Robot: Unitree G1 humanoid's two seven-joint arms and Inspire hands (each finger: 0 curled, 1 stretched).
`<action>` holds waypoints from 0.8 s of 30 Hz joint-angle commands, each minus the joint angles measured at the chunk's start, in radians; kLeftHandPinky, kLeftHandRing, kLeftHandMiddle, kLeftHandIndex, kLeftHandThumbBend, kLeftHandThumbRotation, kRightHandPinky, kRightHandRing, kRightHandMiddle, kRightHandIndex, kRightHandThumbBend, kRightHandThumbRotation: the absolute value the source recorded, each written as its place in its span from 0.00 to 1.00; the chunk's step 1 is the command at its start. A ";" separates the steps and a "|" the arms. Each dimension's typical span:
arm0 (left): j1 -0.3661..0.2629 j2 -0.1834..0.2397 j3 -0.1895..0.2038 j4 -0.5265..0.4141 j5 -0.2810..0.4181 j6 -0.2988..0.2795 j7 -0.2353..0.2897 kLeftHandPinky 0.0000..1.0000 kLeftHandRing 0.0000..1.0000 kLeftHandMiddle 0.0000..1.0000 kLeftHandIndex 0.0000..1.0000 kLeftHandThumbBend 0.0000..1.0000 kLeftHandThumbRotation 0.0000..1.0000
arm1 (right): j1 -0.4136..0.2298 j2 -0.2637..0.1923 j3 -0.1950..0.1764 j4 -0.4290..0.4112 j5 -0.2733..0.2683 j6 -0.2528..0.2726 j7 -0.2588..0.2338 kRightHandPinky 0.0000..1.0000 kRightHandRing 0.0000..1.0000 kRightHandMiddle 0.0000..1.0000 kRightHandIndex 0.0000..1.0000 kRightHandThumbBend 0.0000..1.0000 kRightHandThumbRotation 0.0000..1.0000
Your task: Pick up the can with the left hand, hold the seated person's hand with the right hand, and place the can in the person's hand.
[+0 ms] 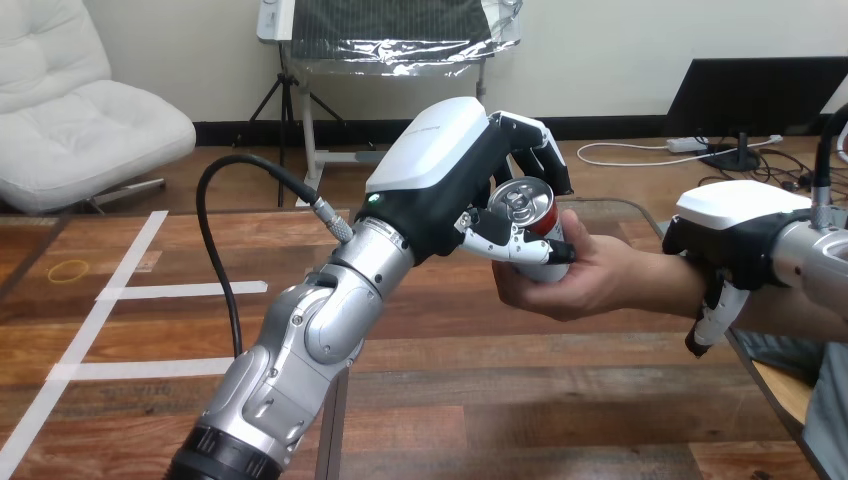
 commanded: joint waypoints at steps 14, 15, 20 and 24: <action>-0.079 -0.013 -0.006 0.007 0.010 -0.007 0.007 0.31 0.36 0.44 0.48 0.59 0.00 | -0.127 0.003 -0.048 -0.043 0.010 -0.026 -0.053 0.44 0.50 0.54 0.51 0.74 0.00; -0.080 -0.011 -0.007 0.006 0.009 -0.004 0.001 0.30 0.36 0.44 0.48 0.59 0.00 | -0.123 0.004 -0.051 -0.043 0.012 -0.024 -0.055 0.45 0.50 0.54 0.51 0.74 0.00; -0.080 -0.005 -0.008 0.005 0.005 0.001 -0.019 0.31 0.36 0.45 0.49 0.58 0.00 | -0.112 0.003 -0.058 -0.053 0.025 -0.010 -0.045 0.37 0.44 0.52 0.54 0.75 0.00; -0.083 0.010 -0.010 0.000 0.002 0.012 -0.059 0.33 0.39 0.47 0.51 0.60 0.00 | -0.098 -0.013 -0.061 -0.063 0.027 -0.018 -0.045 0.38 0.46 0.55 0.59 0.76 0.00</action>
